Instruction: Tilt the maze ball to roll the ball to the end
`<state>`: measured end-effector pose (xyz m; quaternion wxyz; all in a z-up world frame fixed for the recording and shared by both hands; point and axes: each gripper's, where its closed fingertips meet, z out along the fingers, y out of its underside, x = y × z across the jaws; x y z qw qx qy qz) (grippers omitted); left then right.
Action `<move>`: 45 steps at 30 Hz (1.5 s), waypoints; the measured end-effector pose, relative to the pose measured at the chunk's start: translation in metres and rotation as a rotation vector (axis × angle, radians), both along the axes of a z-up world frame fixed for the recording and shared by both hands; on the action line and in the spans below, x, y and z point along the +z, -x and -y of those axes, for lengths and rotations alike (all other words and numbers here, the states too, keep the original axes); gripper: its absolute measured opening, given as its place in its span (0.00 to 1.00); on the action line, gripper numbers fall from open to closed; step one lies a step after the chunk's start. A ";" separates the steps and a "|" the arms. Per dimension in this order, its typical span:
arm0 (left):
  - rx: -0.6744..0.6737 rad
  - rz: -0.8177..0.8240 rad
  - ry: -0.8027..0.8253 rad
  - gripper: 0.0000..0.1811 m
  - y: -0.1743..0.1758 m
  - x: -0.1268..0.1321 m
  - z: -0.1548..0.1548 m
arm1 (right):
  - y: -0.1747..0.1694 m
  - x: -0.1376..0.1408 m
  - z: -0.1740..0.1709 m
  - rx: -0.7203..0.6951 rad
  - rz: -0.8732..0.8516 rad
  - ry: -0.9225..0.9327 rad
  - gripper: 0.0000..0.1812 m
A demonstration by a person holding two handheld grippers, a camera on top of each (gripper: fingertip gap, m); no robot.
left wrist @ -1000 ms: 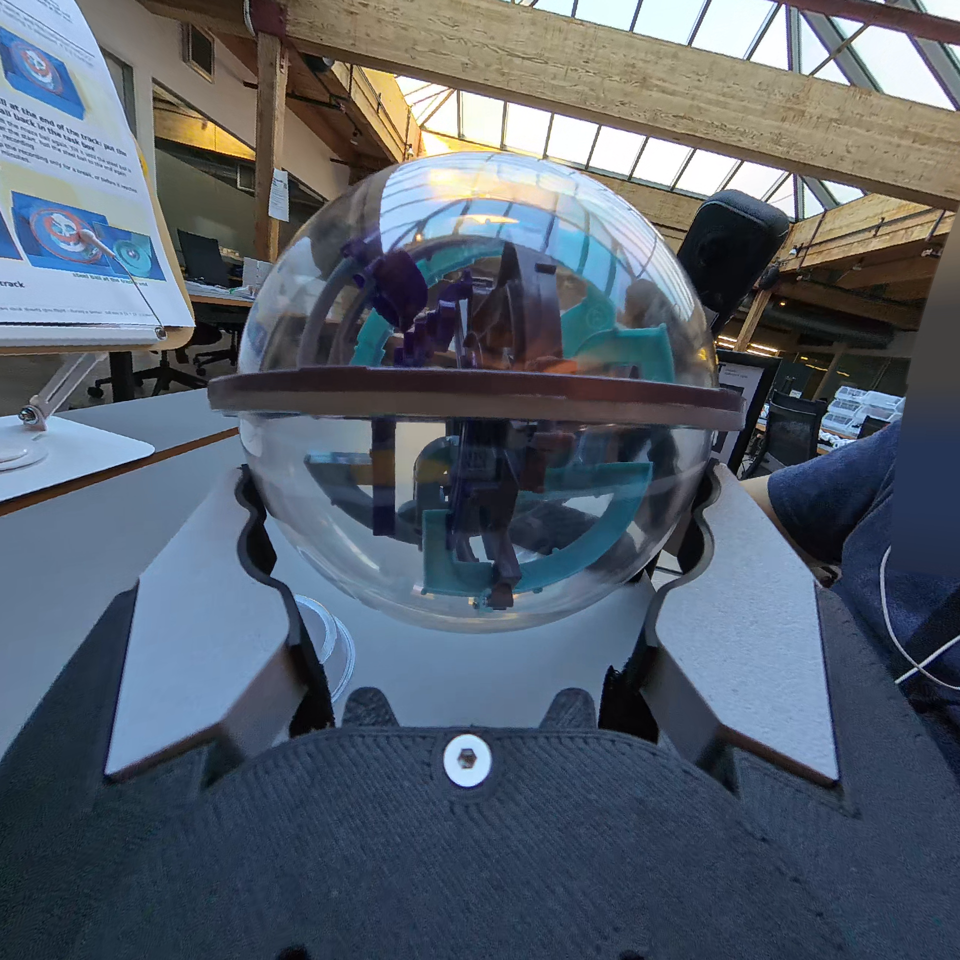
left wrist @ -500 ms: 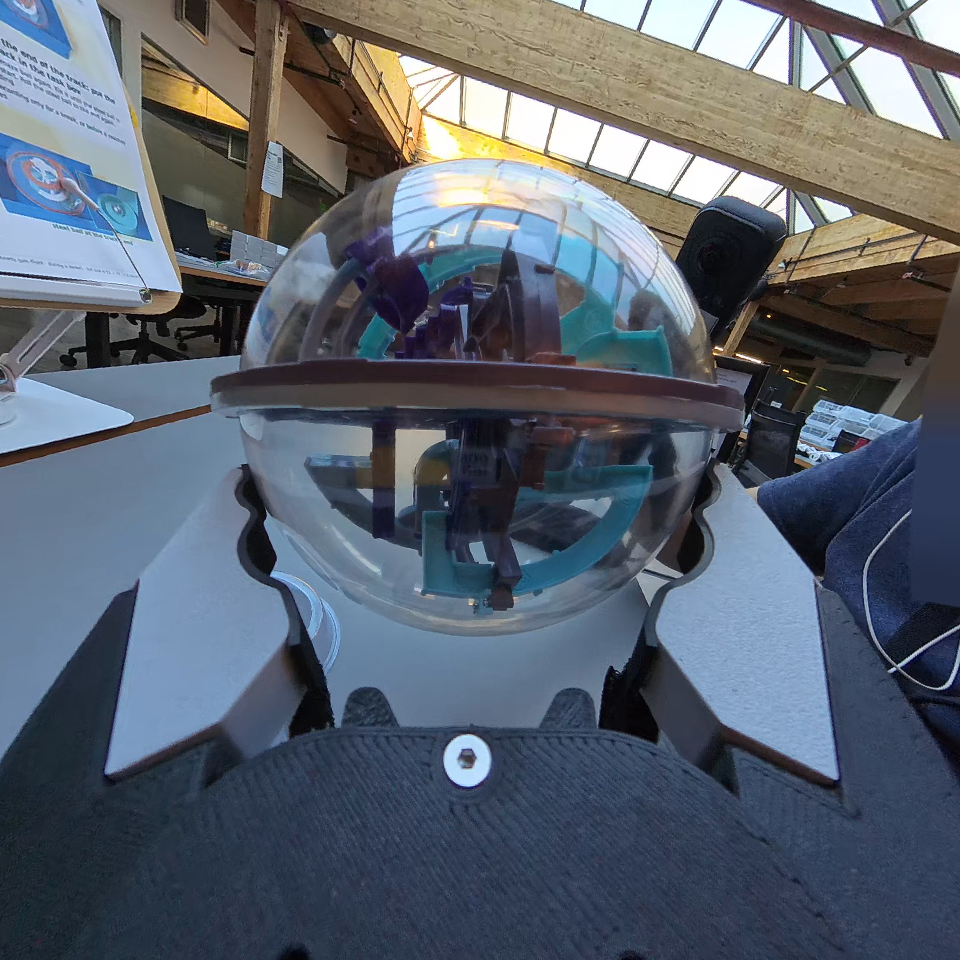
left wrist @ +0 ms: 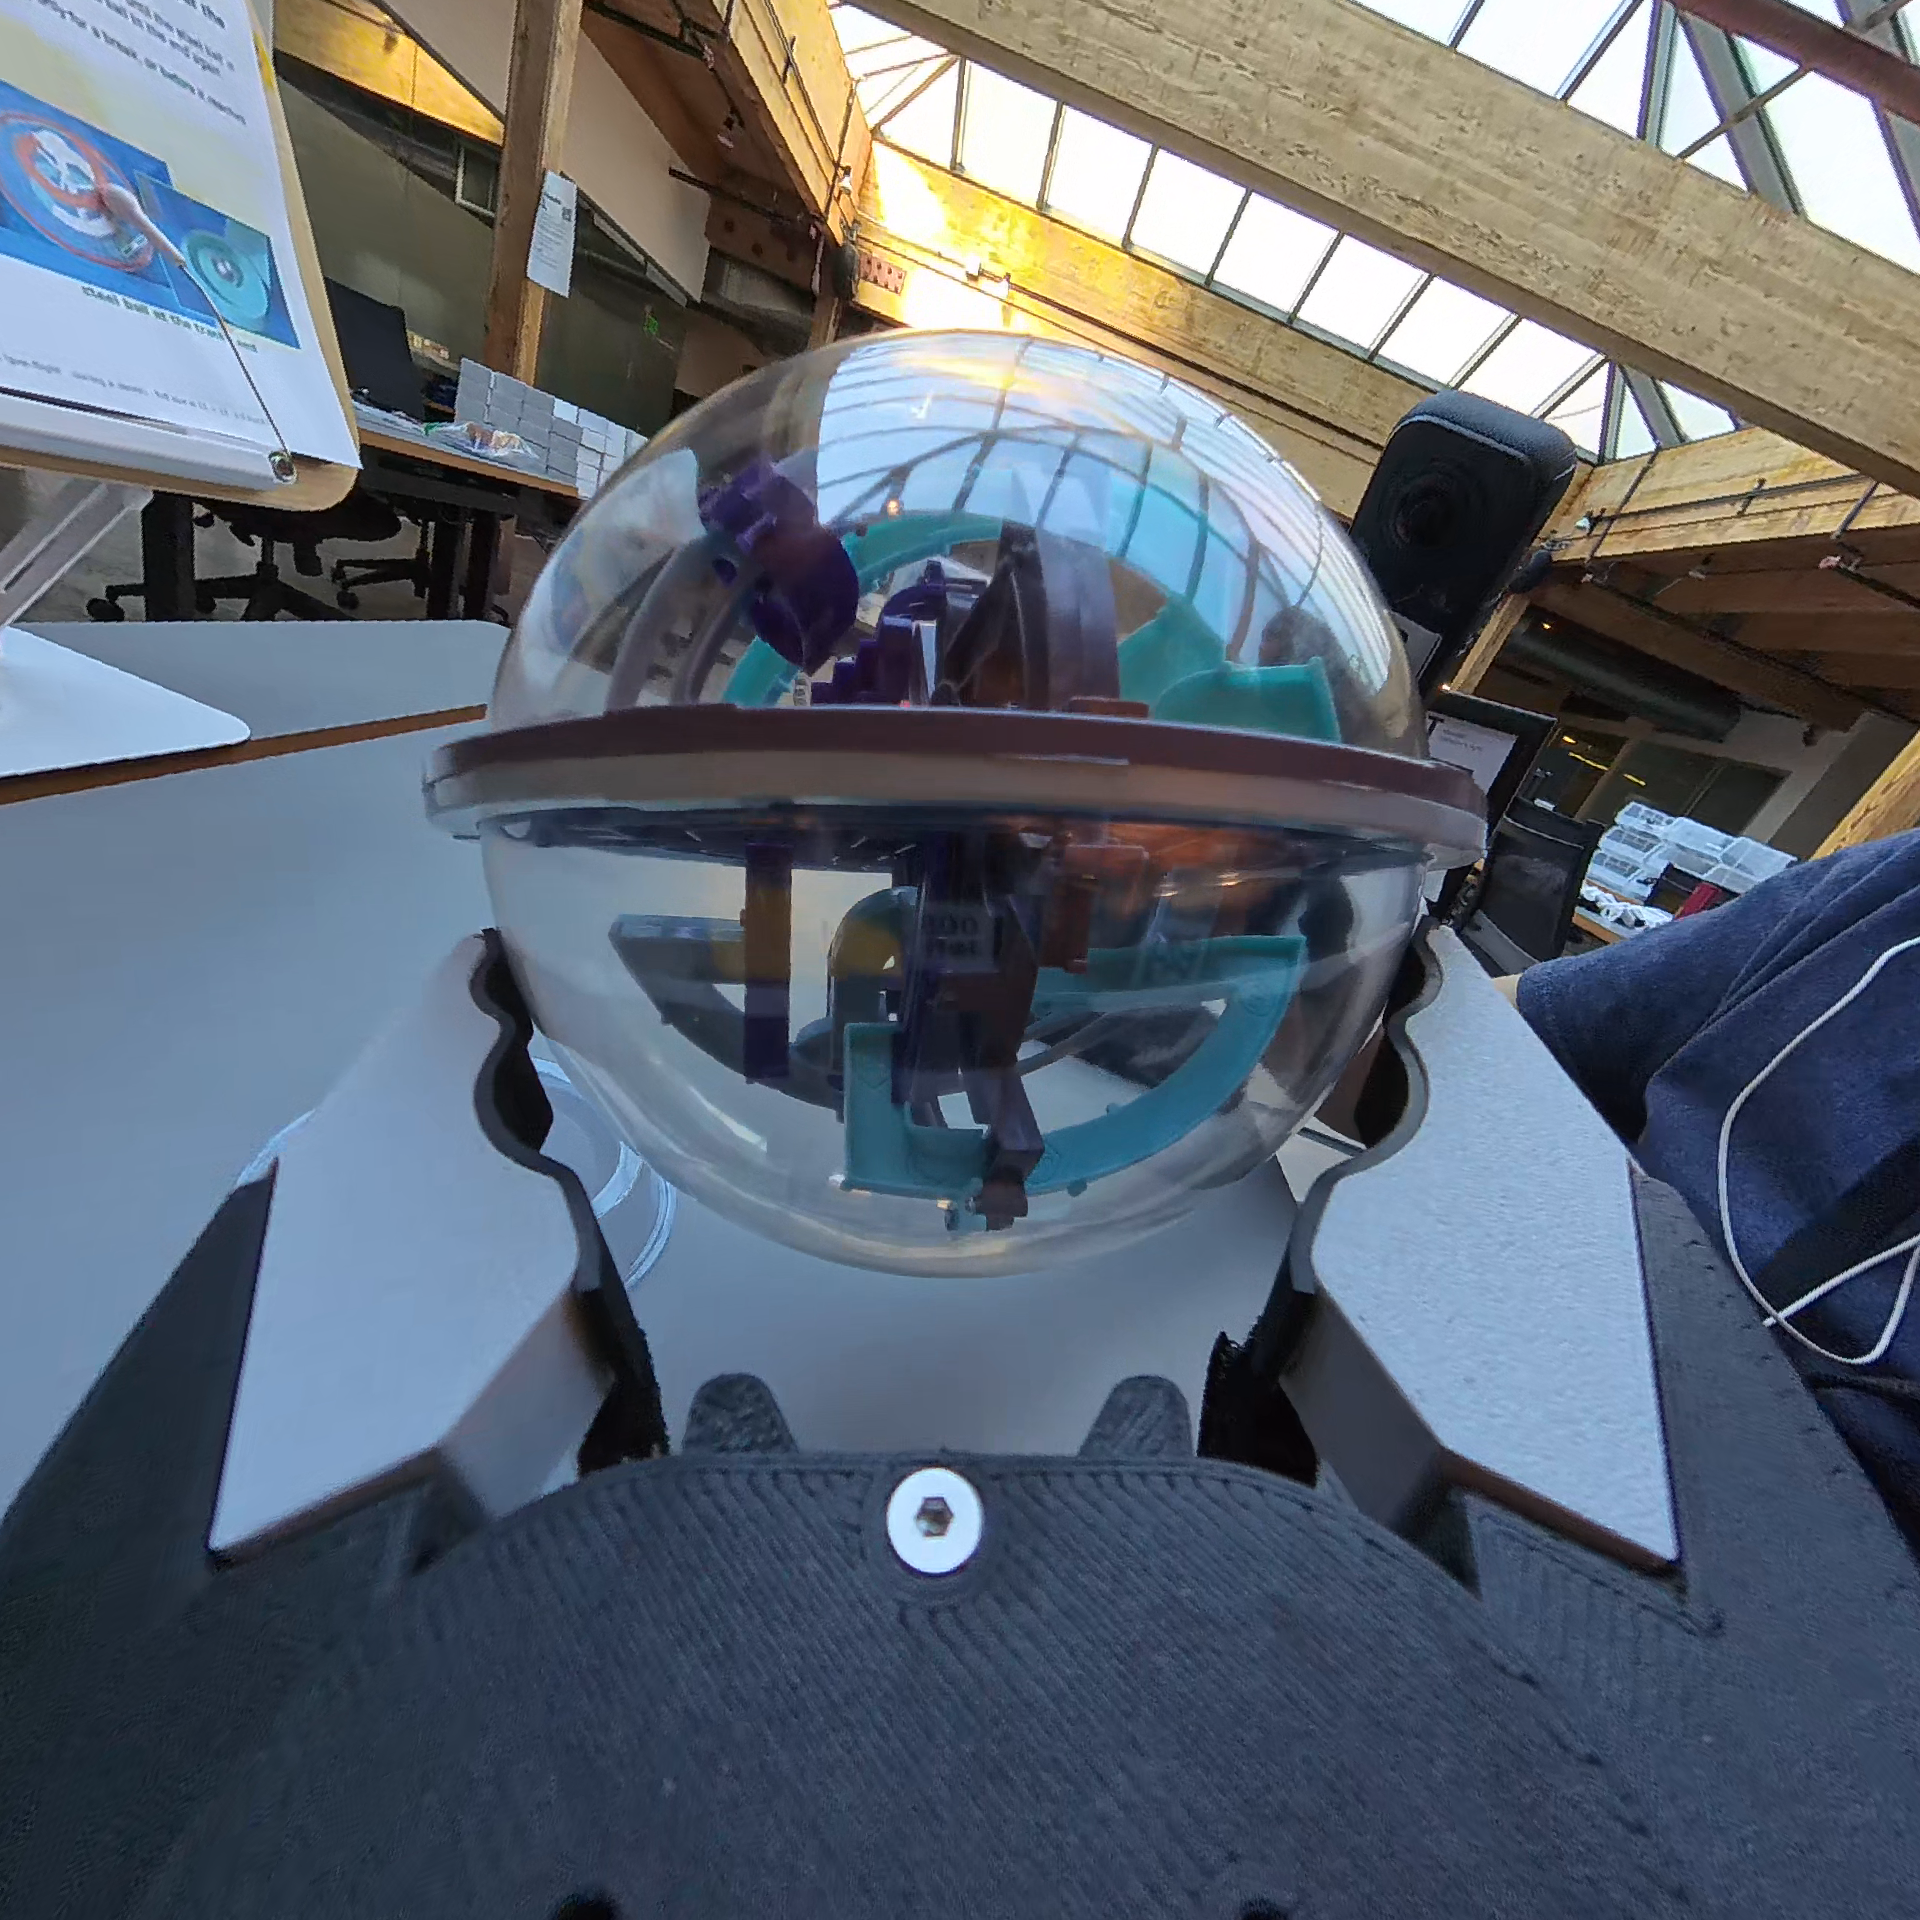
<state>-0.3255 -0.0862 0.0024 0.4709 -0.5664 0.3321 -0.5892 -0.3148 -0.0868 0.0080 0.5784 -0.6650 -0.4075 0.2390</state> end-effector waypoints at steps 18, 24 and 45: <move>-0.016 -0.040 0.081 0.87 -0.002 -0.016 -0.003 | -0.002 -0.018 -0.002 -0.031 -0.070 0.086 0.82; -0.014 -0.059 0.118 0.87 -0.004 -0.022 -0.005 | -0.003 -0.026 -0.004 -0.038 -0.098 0.134 0.82; 0.029 -0.130 0.144 0.87 -0.007 -0.029 -0.013 | -0.007 -0.037 -0.009 -0.022 -0.209 0.183 0.82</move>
